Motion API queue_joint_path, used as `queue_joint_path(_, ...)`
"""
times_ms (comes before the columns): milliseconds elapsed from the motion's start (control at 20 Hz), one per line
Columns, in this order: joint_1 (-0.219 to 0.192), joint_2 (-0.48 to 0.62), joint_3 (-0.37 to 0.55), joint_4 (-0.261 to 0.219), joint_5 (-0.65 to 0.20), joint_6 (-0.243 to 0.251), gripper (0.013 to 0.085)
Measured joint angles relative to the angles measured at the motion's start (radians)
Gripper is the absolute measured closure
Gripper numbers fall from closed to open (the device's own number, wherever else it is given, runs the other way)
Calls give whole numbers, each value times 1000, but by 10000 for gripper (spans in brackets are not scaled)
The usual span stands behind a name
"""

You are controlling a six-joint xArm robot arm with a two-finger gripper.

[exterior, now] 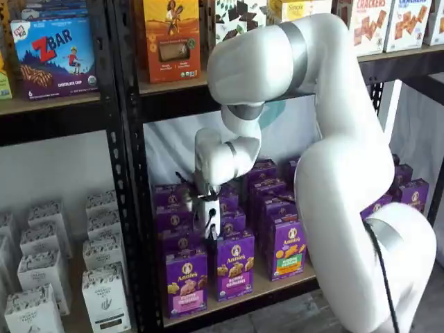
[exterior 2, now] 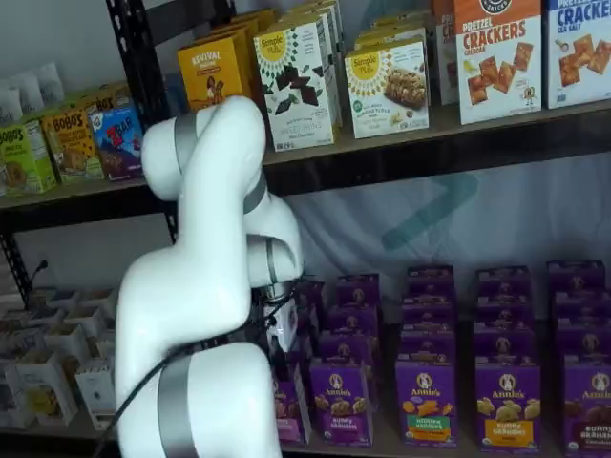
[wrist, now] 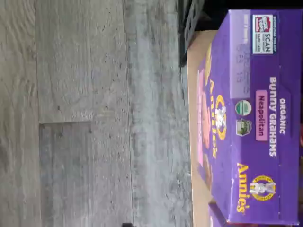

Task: Pick up the purple box with a pink patch in the middle, on the bottom shelf, the first box from the left

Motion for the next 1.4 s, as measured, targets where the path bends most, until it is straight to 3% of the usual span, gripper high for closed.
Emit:
queue_joint_path(50,0,0,4,17,-11,-16,130)
queue_joint_path(150,2,0,15,103,-66,-91,130)
queue_joint_path(300,2,6,3,121,-78,-107,130)
queue_joint_path(1400,16,83,-59,69,-118,-48,130)
